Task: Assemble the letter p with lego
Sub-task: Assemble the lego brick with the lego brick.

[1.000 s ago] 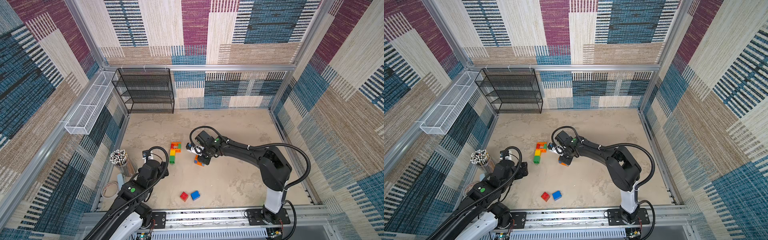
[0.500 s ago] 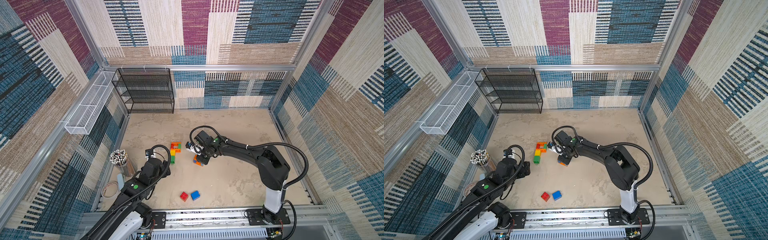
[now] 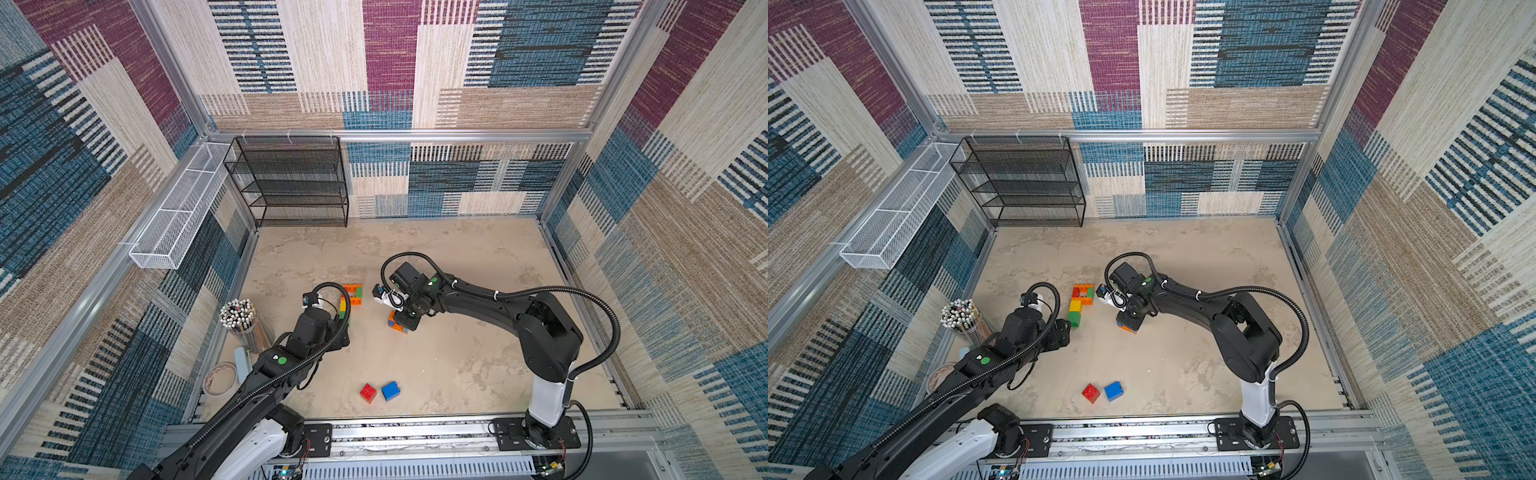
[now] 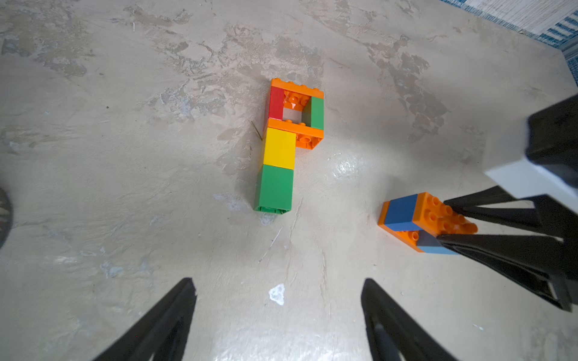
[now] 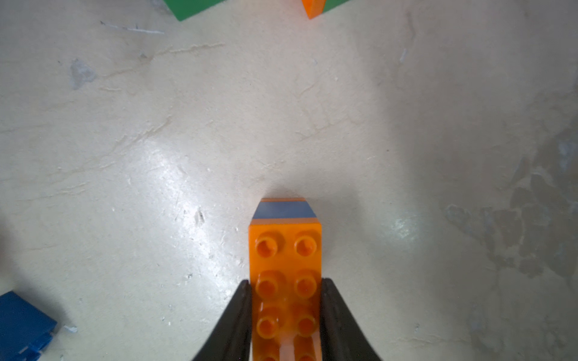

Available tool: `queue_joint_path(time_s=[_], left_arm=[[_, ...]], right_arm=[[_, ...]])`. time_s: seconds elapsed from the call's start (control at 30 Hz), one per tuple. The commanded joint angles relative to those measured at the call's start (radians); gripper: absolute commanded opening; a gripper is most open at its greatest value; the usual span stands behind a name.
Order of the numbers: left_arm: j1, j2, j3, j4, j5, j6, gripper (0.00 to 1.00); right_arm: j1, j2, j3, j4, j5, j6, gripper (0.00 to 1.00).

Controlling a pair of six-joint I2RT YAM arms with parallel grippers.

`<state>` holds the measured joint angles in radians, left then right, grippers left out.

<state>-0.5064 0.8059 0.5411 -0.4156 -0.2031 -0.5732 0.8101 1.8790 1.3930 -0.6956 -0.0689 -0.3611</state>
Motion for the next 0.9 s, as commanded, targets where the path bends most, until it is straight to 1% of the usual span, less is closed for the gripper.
queue_joint_path(time_s=[0.0, 0.13, 0.23, 0.33, 0.4, 0.47, 0.57, 0.67, 0.7, 0.77, 0.8, 0.87], left_arm=[[0.001, 0.009, 0.012, 0.035, 0.027, 0.006, 0.85], [0.0, 0.018, 0.017, 0.025, 0.036, 0.011, 0.85], [0.001, 0.024, 0.022, 0.012, 0.039, 0.017, 0.85], [0.001, 0.031, 0.036, -0.027, 0.046, 0.018, 0.86], [0.0, 0.037, 0.049, -0.065, 0.055, 0.015, 0.86], [0.0, 0.045, 0.058, -0.1, 0.068, 0.01, 0.86], [0.0, 0.065, 0.073, -0.163, 0.099, -0.006, 0.85], [-0.002, 0.097, 0.11, -0.278, 0.166, -0.044, 0.81], [-0.006, 0.103, 0.111, -0.301, 0.207, -0.059, 0.8], [-0.032, 0.093, 0.099, -0.336, 0.263, -0.098, 0.77], [-0.063, 0.081, 0.092, -0.352, 0.272, -0.125, 0.77], [-0.14, 0.065, 0.092, -0.397, 0.256, -0.179, 0.77]], right_arm=[[0.0, -0.024, 0.013, -0.001, -0.009, -0.01, 0.44], [0.001, -0.068, 0.001, 0.019, -0.02, -0.006, 0.59], [0.001, -0.113, -0.022, 0.034, -0.017, 0.005, 0.68], [0.003, -0.173, -0.052, 0.031, -0.052, 0.05, 0.68], [0.016, -0.241, -0.114, 0.052, -0.089, 0.091, 0.67], [0.049, -0.306, -0.183, 0.081, -0.098, 0.137, 0.68], [0.139, -0.386, -0.288, 0.113, -0.1, 0.218, 0.68], [0.191, -0.45, -0.369, 0.164, -0.084, 0.309, 0.68], [0.201, -0.478, -0.404, 0.194, -0.077, 0.343, 0.68], [0.207, -0.527, -0.465, 0.255, -0.067, 0.391, 0.68], [0.207, -0.55, -0.498, 0.281, -0.066, 0.415, 0.68], [0.21, -0.584, -0.544, 0.317, -0.065, 0.45, 0.67]])
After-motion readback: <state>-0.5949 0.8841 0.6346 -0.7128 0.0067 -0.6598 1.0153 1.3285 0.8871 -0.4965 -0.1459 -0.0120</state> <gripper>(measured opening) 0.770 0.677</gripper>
